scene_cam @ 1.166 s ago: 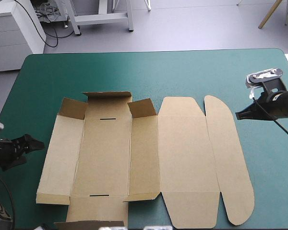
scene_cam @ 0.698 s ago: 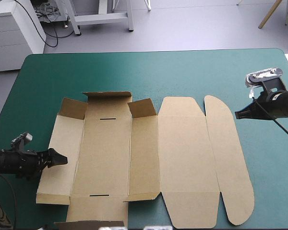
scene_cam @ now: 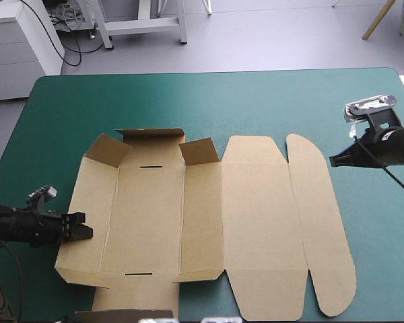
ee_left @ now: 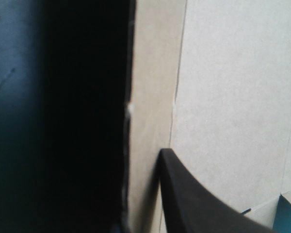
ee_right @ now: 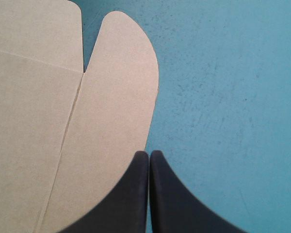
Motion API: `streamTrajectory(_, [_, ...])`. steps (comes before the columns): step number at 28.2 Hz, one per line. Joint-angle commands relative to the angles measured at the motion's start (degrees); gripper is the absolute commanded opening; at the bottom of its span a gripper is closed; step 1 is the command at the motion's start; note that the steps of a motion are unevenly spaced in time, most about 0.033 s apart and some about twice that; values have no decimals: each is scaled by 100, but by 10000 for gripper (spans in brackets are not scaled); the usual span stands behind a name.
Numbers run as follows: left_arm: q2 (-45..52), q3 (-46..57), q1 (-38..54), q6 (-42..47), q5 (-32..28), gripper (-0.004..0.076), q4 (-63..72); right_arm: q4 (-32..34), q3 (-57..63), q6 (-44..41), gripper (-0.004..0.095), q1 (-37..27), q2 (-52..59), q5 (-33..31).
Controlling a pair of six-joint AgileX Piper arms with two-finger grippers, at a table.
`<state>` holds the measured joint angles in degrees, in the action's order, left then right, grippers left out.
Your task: Fold the box
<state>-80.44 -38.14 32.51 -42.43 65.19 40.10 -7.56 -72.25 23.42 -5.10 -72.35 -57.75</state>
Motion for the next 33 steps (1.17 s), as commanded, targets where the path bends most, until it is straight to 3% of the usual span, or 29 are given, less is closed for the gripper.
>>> streamTrajectory(1, [130,-208,-39,-302,141,34,259,-49,-148,13,-14,-39,164,243])
streamTrajectory(4, [130,-208,-39,-1224,249,-10,595,-49,-148,-23,-14,-39,164,246])
streamTrajectory(8, [130,-385,-262,-1439,263,-10,658,-59,-148,-23,-14,-39,164,338])
streamTrajectory(16, [130,-1774,-1808,-871,-86,-10,-48,-279,-172,-23,-14,-39,302,708])
streamTrajectory(23, [42,-3614,-3331,-357,-610,-10,-1678,-399,-172,-23,-14,-39,604,984])
streamTrajectory(29, [-251,-4803,-4376,-348,-759,-10,-2590,-514,-172,-23,-14,-39,931,1068])
streamTrajectory(33, [-423,-5062,-5147,-599,-1234,-10,-3145,-551,-172,-23,-14,-39,1110,1068])
